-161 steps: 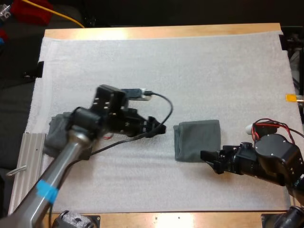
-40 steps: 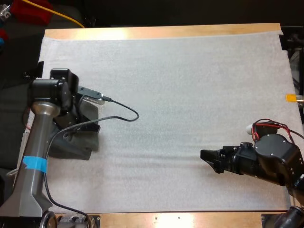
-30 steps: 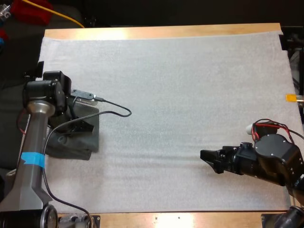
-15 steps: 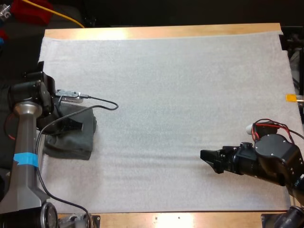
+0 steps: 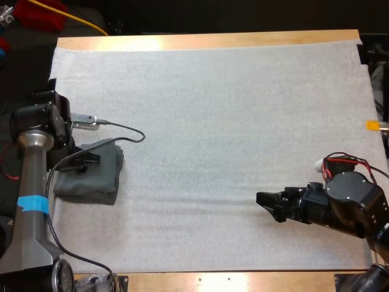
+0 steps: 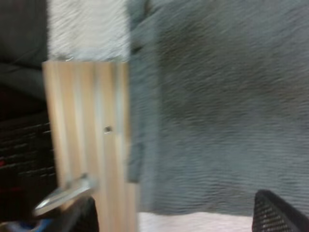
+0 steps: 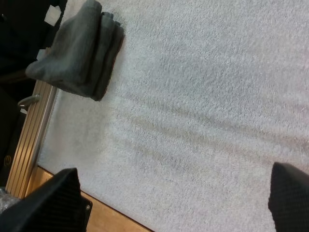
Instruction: Pick towel from pile, fold and stack
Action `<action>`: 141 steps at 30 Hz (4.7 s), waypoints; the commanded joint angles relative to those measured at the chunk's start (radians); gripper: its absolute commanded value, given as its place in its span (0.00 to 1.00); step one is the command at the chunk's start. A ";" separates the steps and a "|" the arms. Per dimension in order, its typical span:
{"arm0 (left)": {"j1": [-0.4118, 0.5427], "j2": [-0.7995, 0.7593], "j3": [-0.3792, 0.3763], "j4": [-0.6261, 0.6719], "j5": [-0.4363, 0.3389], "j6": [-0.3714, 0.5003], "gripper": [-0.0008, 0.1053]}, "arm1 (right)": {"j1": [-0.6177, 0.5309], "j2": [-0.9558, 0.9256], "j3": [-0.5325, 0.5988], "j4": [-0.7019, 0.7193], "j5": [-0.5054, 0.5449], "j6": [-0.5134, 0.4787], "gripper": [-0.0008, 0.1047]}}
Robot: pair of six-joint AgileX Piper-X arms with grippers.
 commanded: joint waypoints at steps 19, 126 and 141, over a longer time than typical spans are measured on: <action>-0.004 -0.004 0.193 -0.129 0.134 -0.034 0.60 | 0.000 -0.005 -0.006 -0.006 -0.009 -0.001 0.73; -0.132 -0.715 0.034 -0.112 0.507 -0.099 0.60 | -0.427 -0.008 -0.006 0.102 0.090 -0.320 0.73; -0.260 -0.724 0.034 -0.087 0.294 -0.025 0.60 | -0.808 -0.112 -0.006 0.243 0.088 -0.474 0.73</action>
